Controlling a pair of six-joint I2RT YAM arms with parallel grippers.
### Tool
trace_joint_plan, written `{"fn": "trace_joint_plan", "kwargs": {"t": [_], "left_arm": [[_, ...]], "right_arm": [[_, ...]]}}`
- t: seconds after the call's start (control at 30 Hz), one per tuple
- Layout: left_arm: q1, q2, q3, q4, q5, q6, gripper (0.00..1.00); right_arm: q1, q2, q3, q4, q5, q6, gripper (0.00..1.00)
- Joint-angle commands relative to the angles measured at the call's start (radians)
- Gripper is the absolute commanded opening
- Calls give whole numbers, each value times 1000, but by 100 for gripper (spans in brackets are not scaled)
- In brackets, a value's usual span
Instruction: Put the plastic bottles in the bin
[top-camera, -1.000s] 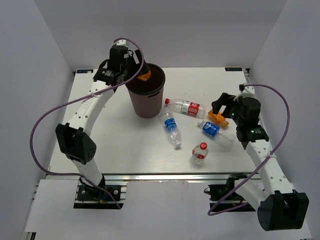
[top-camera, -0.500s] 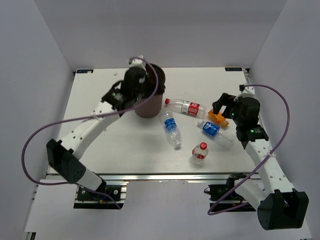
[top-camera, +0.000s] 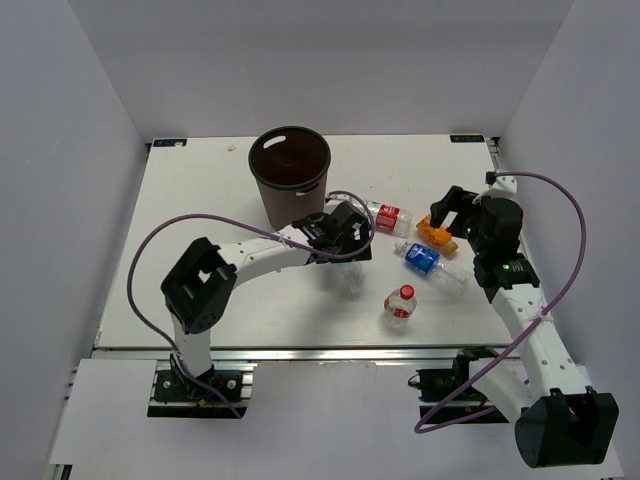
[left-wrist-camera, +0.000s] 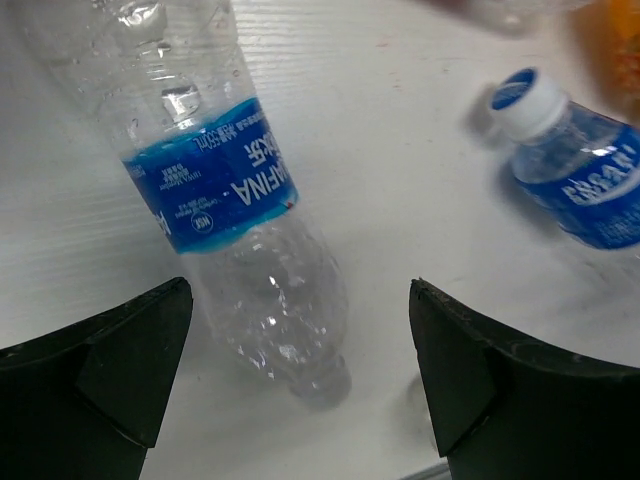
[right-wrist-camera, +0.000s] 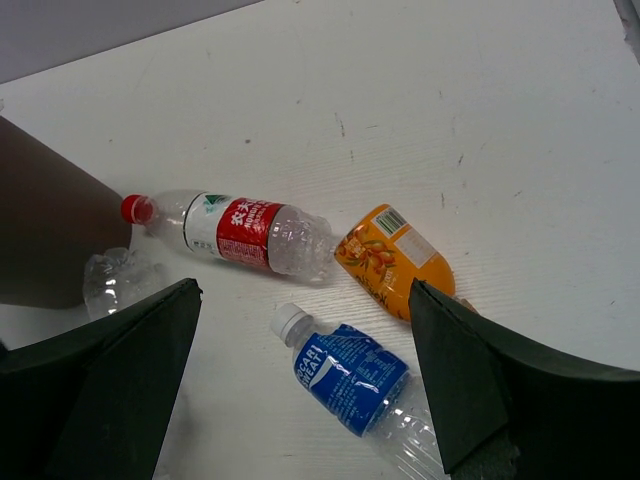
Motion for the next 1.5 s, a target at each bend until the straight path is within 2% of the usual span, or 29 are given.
{"fn": "trace_joint_plan", "kwargs": {"t": [0.0,0.27,0.43,0.53,0.57,0.67,0.77,0.93,1.0,1.07,1.13,1.17,1.27,1.43,1.47], "left_arm": [[-2,13,9,46,-38,-69,98],[5,137,71,-9,-98,-129,98],[50,157,36,21,-58,-147,97],[59,151,28,47,-27,-129,87],[58,146,28,55,-15,-103,78],[53,96,-10,124,46,-19,67],[35,1,-114,230,86,79,62],[19,-181,-272,357,192,211,59],[15,-234,-294,394,264,250,59],[13,-306,-309,414,278,293,57],[15,-355,-265,399,216,336,55],[13,-363,-236,350,165,354,51],[15,-384,-119,334,30,434,44],[53,-384,17,441,-78,601,44],[99,-371,66,445,-87,607,44]], "right_arm": [[-1,-15,7,9,9,13,89],[-2,22,5,14,-54,18,89],[-1,53,16,8,-90,18,89],[-1,53,16,11,-86,15,89],[-2,53,16,11,-85,15,89],[-1,51,14,17,-82,13,90],[-1,50,11,20,-83,16,89],[-2,34,7,31,-95,18,89],[-1,28,-2,42,-98,18,89],[-2,25,-5,48,-95,18,89],[-2,28,-2,45,-95,16,89],[-1,30,-2,46,-95,15,89],[-1,33,-4,52,-97,12,89],[-1,43,5,49,-108,6,89],[-2,45,5,46,-108,1,89]]}}
